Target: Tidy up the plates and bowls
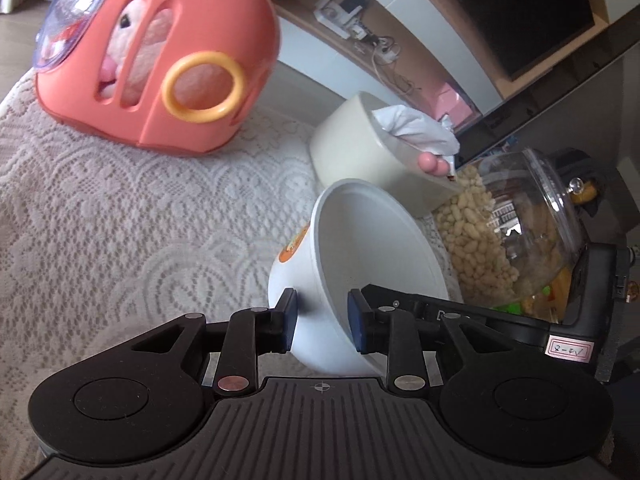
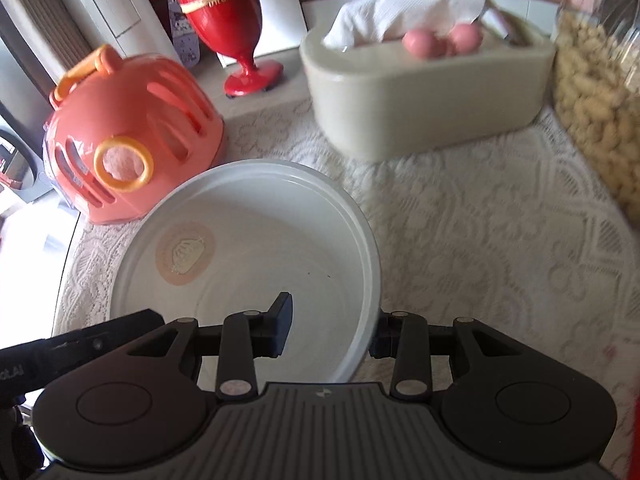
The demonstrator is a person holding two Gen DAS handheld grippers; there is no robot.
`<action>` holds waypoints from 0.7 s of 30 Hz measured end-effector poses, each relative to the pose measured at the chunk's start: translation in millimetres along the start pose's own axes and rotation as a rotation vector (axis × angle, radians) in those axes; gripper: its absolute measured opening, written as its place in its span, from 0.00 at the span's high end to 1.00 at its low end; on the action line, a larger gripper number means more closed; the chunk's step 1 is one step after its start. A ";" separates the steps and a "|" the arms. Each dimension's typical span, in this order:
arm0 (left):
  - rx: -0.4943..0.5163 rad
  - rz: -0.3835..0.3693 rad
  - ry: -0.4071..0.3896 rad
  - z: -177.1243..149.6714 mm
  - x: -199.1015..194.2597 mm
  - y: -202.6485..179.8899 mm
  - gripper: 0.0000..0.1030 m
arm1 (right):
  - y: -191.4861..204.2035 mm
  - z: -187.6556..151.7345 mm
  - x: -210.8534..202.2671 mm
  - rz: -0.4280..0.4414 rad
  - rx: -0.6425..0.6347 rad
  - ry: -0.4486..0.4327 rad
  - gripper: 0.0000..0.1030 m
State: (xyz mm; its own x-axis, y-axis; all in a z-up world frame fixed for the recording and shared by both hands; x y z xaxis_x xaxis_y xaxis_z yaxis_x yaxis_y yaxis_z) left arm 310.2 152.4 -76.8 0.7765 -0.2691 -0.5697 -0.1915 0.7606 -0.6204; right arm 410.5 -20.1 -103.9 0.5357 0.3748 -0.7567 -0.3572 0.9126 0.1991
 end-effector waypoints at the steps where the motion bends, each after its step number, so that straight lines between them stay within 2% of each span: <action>1: 0.014 -0.005 0.003 -1.2 3.2 -8.4 0.70 | -6.0 1.2 -3.5 0.001 -0.002 -0.010 0.65; 4: 0.047 0.012 0.044 -7.1 20.5 -26.9 0.70 | -31.0 5.0 -4.0 -0.002 0.001 0.000 0.64; 8: 0.057 0.086 0.126 -18.2 51.6 -34.9 0.70 | -63.7 0.0 -5.2 0.018 0.034 0.008 0.63; 14: 0.046 0.145 0.095 -17.4 66.4 -42.8 0.70 | -95.6 -14.6 1.5 0.107 0.159 0.055 0.61; 17: 0.055 0.107 0.059 -15.1 56.7 -54.5 0.71 | -104.8 -16.8 -3.5 0.141 0.211 0.031 0.61; 21: 0.133 0.001 -0.030 -14.4 13.6 -96.7 0.71 | -110.4 -11.5 -45.7 0.165 0.210 -0.085 0.61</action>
State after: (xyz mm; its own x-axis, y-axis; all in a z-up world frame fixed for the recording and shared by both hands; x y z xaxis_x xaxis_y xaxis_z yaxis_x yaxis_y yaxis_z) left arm 330.6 66.6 -32.4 0.7945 -0.2516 -0.5527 -0.1128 0.8332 -0.5414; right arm 416.7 -139.8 -98.4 0.5491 0.5255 -0.6499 -0.2831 0.8486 0.4469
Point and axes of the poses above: each gripper's, at about its wrist camera, not at the fingertips, and x roughly the way its jaws point, y to its left, z to its top, the point moved 3 cm from there along x, roughly the way its jaws point, and after that the axes turned 9 degrees about -y, right-handed, at the moved point
